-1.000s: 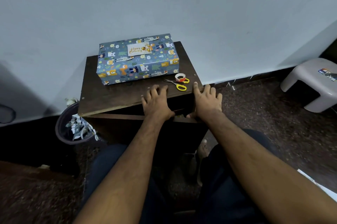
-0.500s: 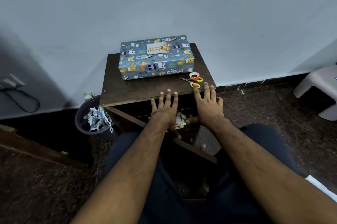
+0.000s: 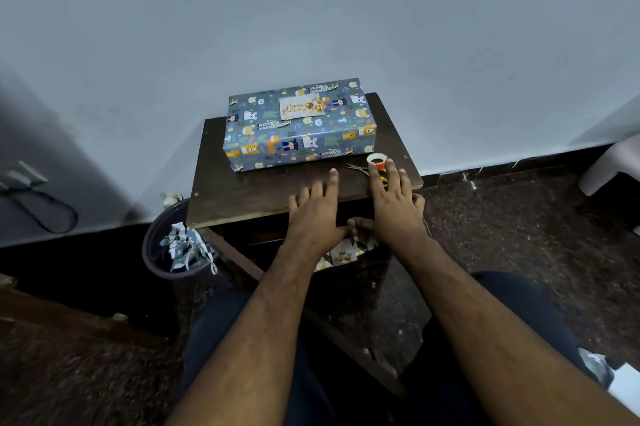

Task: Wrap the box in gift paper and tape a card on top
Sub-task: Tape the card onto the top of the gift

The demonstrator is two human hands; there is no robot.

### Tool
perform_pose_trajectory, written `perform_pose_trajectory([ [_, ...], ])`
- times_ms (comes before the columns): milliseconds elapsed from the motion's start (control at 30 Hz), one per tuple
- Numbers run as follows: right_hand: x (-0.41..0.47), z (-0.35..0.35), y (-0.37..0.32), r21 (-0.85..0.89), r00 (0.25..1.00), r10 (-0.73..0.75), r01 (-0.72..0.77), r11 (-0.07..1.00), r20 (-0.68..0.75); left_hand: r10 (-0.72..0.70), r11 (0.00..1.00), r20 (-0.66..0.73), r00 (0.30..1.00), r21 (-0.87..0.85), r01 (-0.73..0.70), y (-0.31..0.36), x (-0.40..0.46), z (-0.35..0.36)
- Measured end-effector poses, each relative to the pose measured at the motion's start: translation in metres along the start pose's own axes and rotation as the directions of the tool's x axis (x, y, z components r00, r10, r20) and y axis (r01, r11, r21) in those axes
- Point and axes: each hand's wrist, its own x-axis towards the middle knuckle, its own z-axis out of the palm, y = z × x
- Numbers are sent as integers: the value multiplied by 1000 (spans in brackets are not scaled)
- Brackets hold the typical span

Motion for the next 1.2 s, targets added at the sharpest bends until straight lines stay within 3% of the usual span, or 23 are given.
perform_pose_trajectory([
  [133,20,-8,3,121,999,-2,7,993,-46,9,1000,-48,999,8,-9,-2,18,-4],
  [267,44,-12,2,125,988,-3,23,992,-155,20,1000,-54,998,11,-19,-4,29,-6],
  [433,70,-13,8,164,988,-2,28,986,-156,-14,999,-56,998,-36,12,-2,34,-9],
  [700,78,-18,15,221,965,-7,66,973,-261,-57,954,-170,984,-301,4,5,36,-6],
  [767,74,-23,12,355,952,-3,117,927,-305,-130,853,-184,974,-521,16,8,38,-8],
  [800,69,-25,9,417,946,-16,157,895,-323,-175,749,-160,972,-662,26,9,38,-10],
  [900,52,-27,-1,477,932,-94,264,838,-350,-202,288,-6,979,-956,54,13,34,-16],
  [967,41,-22,-8,467,929,-130,290,835,-345,-178,98,59,982,-992,77,15,28,-19],
  [1100,34,-19,-18,481,947,-193,299,824,-259,-305,-36,129,944,-992,124,12,24,-16],
  [1200,35,-21,-17,509,954,-243,299,807,-176,-387,-7,162,908,-985,173,4,26,-15],
])
